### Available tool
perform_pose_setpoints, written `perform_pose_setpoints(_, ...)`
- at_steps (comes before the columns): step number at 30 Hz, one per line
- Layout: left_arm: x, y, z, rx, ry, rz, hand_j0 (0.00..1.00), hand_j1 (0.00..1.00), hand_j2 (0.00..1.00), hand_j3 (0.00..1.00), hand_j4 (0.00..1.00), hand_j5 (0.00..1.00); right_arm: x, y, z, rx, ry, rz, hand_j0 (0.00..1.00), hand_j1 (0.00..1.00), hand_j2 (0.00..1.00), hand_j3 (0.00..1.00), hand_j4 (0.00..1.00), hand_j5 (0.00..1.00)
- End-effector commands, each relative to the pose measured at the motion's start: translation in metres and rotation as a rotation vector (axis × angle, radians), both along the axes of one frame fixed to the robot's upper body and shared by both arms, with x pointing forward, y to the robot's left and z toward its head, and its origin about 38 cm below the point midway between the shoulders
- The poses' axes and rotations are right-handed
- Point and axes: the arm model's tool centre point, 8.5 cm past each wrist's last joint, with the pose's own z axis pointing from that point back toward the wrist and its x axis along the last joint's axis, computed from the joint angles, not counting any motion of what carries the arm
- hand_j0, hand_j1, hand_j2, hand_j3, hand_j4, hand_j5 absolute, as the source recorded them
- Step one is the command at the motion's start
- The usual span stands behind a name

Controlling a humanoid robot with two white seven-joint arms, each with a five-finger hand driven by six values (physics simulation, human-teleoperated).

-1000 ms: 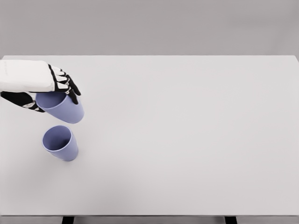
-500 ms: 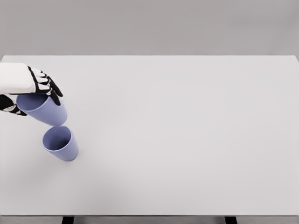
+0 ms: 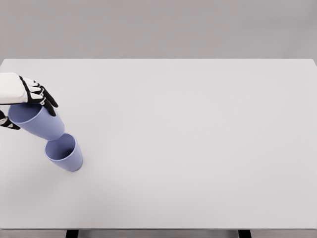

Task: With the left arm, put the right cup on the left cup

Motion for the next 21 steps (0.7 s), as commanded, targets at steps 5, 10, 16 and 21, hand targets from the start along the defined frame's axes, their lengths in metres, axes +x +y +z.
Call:
perform_pose_setpoints(5,-0.0027,0.0014,-0.0042,-0.018,0.026,0.008,0.66,0.66,0.66,0.66,0.66,0.66,0.0000,0.0000,0.0000,0.000,0.000,0.000,1.00,1.00,1.00,1.00,1.00,1.00)
perform_pose_setpoints(10,-0.0035,0.0012,-0.0076,-0.021,0.038,0.008,0.66,0.66,0.66,0.66,0.66,0.66,0.0000,0.0000,0.0000,0.000,0.000,0.001,1.00,1.00,1.00,1.00,1.00,1.00)
perform_pose_setpoints(16,-0.0065,0.0071,-0.0030,-0.052,0.050,0.030,0.66,0.66,0.66,0.66,0.66,0.66,0.0000,0.0000,0.0000,0.000,0.000,0.000,1.00,1.00,1.00,1.00,1.00,1.00)
perform_pose_setpoints(21,-0.0079,0.0083,0.0005,-0.090,0.063,0.038,0.66,0.66,0.66,0.66,0.66,0.66,-0.0001,0.0001,0.0000,0.000,0.001,0.000,1.00,1.00,1.00,1.00,1.00,1.00)
